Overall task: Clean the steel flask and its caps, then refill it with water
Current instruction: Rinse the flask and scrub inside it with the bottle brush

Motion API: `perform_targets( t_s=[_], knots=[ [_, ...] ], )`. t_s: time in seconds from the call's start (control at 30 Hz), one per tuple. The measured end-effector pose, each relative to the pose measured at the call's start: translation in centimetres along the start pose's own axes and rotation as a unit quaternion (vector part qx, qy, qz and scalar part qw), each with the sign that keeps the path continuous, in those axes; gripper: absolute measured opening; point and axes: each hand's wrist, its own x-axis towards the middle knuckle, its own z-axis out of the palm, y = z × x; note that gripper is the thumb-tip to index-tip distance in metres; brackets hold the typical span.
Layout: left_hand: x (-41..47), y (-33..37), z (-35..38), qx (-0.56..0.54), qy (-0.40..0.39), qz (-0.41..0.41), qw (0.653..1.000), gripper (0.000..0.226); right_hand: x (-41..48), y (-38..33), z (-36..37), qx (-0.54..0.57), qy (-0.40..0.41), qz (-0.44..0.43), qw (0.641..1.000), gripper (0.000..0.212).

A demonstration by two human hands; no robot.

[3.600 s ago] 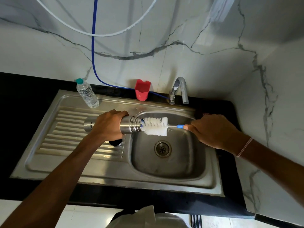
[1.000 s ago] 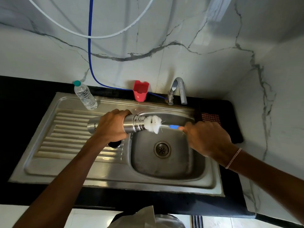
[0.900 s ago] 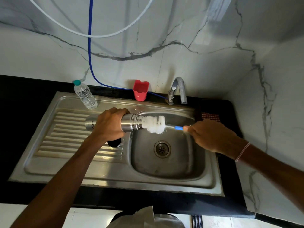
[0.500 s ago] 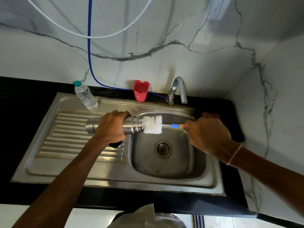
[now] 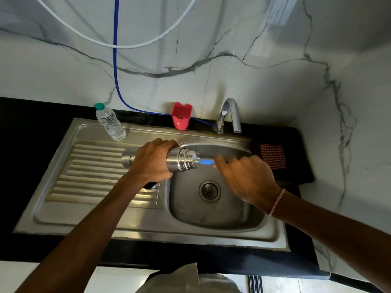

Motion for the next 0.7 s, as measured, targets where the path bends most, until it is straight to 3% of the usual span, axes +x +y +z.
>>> perform_targets(
  t_s=[0.03,0.07,0.1,0.17,0.2,0.23,0.3,0.33,0.37,0.43,0.6,0.7],
  knots=[
    [-0.1,0.2,0.0,0.002,0.007,0.009,1.000,0.063,0.2,0.2,-0.5,0.047,-0.039,0.011,0.998,0.020],
    [-0.2,0.2,0.1,0.004,0.013,0.015,1.000,0.064,0.7,0.5,-1.0,0.155,-0.126,0.045,0.979,0.027],
    [-0.3,0.2,0.1,0.005,0.019,0.019,1.000,0.064,1.2,0.9,-1.2,0.296,-0.223,0.090,0.924,0.034],
    [-0.5,0.1,0.2,0.006,0.024,0.022,0.999,0.066,2.1,2.0,-0.8,0.536,-0.355,0.181,0.744,0.040],
    [-0.5,0.1,0.3,0.008,0.020,0.017,1.000,0.066,2.2,2.3,-0.7,0.561,-0.363,0.187,0.720,0.042],
    [-0.5,0.2,0.3,0.012,0.015,0.010,1.000,0.067,2.0,2.5,-0.4,0.512,-0.344,0.162,0.770,0.044],
    [-0.4,0.3,0.4,0.015,0.009,-0.009,1.000,0.067,0.8,1.9,0.6,0.215,-0.175,0.063,0.959,0.039],
    [-0.3,0.4,0.4,0.011,0.006,-0.020,1.000,0.067,0.3,1.4,1.1,0.080,-0.072,0.034,0.994,0.031],
    [-0.2,0.5,0.5,0.003,0.002,-0.027,1.000,0.068,-0.1,0.9,1.2,0.009,0.013,0.011,1.000,0.022],
    [-0.2,0.5,0.6,-0.008,-0.006,-0.029,1.000,0.070,-0.2,0.6,1.4,-0.019,0.082,-0.023,0.996,0.015],
    [-0.5,-0.4,0.3,0.021,-0.008,-0.022,1.000,0.069,-0.6,2.4,0.8,0.107,-0.061,-0.011,0.992,0.020],
    [-0.8,-1.3,0.2,0.034,-0.002,-0.012,0.999,0.066,0.2,5.0,0.5,0.302,-0.205,-0.001,0.931,0.038]
  ],
)
